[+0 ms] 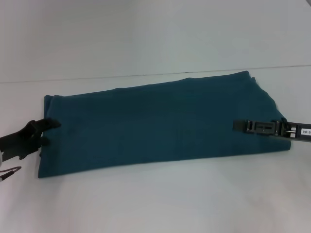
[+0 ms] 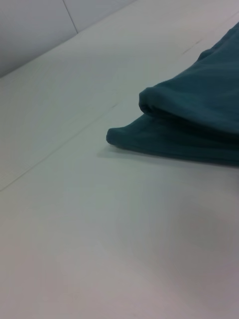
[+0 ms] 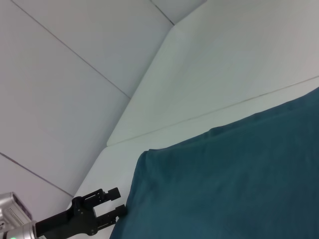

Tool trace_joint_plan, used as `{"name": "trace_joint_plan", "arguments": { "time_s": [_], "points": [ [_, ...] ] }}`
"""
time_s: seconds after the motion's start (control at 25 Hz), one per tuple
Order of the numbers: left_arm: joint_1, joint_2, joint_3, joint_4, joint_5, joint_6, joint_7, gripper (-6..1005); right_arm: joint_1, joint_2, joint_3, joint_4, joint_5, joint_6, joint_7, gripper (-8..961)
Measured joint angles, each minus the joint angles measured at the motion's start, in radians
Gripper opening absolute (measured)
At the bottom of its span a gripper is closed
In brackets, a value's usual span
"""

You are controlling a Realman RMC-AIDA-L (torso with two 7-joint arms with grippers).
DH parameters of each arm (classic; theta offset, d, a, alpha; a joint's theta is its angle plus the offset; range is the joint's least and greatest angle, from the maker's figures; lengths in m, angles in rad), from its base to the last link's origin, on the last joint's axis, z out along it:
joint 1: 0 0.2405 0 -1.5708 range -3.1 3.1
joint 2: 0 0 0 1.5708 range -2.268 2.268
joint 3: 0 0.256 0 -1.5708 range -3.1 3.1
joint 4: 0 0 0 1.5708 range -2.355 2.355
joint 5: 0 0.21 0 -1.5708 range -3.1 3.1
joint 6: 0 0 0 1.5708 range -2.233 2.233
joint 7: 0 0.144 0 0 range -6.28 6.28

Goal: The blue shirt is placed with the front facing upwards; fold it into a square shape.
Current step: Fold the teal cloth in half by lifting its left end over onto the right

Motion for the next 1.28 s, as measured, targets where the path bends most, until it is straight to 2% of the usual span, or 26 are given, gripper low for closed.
{"name": "trace_joint_plan", "arguments": {
  "time_s": [0.36, 0.68, 1.28],
  "points": [
    [-0.008, -0.002, 0.012, -0.009, 0.017, 0.004, 0.000, 660, 0.002, -0.003, -0.001, 0.022, -0.001, 0.000, -0.009, 767],
    [-0.004, 0.002, 0.004, 0.044, 0.011, 0.011, -0.013, 661, 0.005, -0.005, 0.000, 0.022, 0.000, 0.000, -0.010, 767],
    [-0.026, -0.002, 0.023, 0.011, 0.035, -0.040, -0.004, 661, 0.009, -0.002, 0.000, 0.022, 0.000, 0.012, -0.012, 767]
  ]
}}
